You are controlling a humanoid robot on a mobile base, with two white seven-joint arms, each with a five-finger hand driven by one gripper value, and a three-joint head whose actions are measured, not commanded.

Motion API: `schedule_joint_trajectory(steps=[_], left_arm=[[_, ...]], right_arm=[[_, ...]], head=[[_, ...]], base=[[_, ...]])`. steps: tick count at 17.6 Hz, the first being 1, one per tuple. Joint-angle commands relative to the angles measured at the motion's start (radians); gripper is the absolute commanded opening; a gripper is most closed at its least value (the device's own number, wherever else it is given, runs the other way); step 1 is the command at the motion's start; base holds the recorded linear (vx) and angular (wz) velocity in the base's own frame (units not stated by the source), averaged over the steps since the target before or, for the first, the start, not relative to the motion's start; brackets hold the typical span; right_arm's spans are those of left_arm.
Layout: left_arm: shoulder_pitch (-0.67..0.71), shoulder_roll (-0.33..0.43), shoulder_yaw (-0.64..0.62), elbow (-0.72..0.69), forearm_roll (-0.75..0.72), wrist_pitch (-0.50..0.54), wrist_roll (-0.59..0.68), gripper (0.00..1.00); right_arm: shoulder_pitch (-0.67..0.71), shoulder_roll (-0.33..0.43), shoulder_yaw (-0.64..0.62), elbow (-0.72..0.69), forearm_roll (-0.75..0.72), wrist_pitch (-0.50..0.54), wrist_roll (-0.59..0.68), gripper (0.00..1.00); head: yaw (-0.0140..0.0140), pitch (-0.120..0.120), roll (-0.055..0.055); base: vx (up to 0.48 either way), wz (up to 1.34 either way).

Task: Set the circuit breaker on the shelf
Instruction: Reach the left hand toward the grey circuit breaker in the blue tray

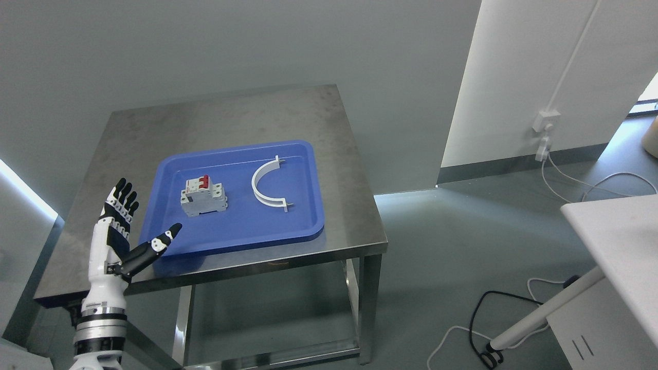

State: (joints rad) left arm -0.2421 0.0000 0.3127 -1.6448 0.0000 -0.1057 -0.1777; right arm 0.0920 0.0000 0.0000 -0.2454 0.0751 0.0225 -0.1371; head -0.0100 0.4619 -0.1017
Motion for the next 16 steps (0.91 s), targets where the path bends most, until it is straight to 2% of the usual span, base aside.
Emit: schedule_joint_trajectory(steps=[1,4,10,14,16], left_arm=[[0.000,0.017,0.005,-0.001,-0.023,-0.002,-0.002,1.00],[0.001,0.017,0.020,-0.001,-0.023,-0.034,-0.005,1.00],[-0.042,0.017,-0.001,0.002,-0.025,-0.028,-0.025,1.00],[-0.084,0.106,-0.064,0.016,-0.050,-0.011,-0.083,1.00],[-0.140,0.167,-0.102,0.051,-0.112,0.050,-0.086,1.00]], right_arm=[[0.000,-0.017,0.020,0.000,0.000,0.056,0.001,1.00],[0.000,-0.017,0.020,0.000,0.000,0.056,0.001,1.00],[0.000,-0.017,0.020,0.000,0.000,0.056,0.001,1.00],[0.000,-0.017,0.020,0.000,0.000,0.056,0.001,1.00],[0.000,-0.017,0.020,0.000,0.000,0.056,0.001,1.00]], head=[[0.0000,0.000,0.000],[0.0000,0.000,0.000],[0.0000,0.000,0.000],[0.0000,0.000,0.000],[0.0000,0.000,0.000]], base=[[0.000,0.00],[0.000,0.00],[0.000,0.00],[0.000,0.00],[0.000,0.00]])
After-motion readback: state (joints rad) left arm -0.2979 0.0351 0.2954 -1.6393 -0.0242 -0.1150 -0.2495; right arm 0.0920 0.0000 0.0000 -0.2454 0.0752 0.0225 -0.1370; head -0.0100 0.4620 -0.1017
